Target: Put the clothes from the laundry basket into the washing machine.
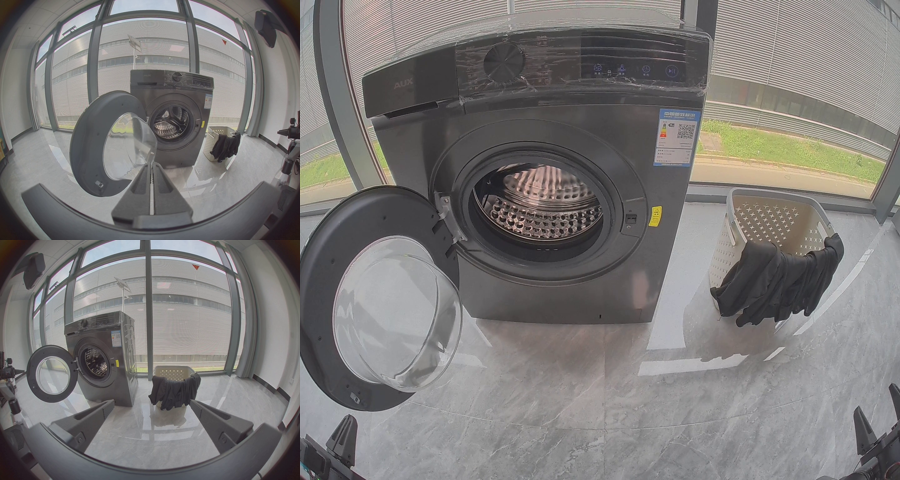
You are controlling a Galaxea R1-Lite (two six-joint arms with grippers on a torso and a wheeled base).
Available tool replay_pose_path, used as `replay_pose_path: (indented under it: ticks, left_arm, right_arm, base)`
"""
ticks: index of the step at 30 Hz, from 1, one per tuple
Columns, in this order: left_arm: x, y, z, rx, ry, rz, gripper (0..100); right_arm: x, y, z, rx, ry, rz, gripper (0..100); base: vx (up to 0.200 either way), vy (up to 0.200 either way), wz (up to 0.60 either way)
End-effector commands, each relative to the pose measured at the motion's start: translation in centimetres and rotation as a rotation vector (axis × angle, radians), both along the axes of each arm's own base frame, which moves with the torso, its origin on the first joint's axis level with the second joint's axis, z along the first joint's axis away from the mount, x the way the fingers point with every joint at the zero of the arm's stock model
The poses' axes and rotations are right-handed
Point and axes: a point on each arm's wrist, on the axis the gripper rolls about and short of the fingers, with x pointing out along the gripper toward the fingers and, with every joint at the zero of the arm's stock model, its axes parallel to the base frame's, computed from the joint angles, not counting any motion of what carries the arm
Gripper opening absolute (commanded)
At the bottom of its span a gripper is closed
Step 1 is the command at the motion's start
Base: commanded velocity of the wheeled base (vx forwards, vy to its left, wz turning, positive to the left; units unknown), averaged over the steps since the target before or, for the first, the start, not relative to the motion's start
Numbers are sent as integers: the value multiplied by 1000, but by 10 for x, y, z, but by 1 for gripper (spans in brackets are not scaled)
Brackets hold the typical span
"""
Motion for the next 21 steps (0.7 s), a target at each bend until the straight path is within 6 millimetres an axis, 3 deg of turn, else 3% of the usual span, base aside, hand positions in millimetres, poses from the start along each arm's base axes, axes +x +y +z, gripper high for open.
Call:
replay_pose_path:
  ticks: [1,13,21]
  left_arm:
    - [0,0,-5,0,1,2,0]
    - [0,0,-5,8,0,8,0]
    - [0,0,-5,5,0,15,0]
  right_arm:
    - [0,0,-3,0,6,2,100]
    - [0,0,-3,1,6,2,100]
    - [0,0,-3,0,6,2,100]
  base:
    - [0,-200,0]
    - [0,-200,0]
    - [0,0,0]
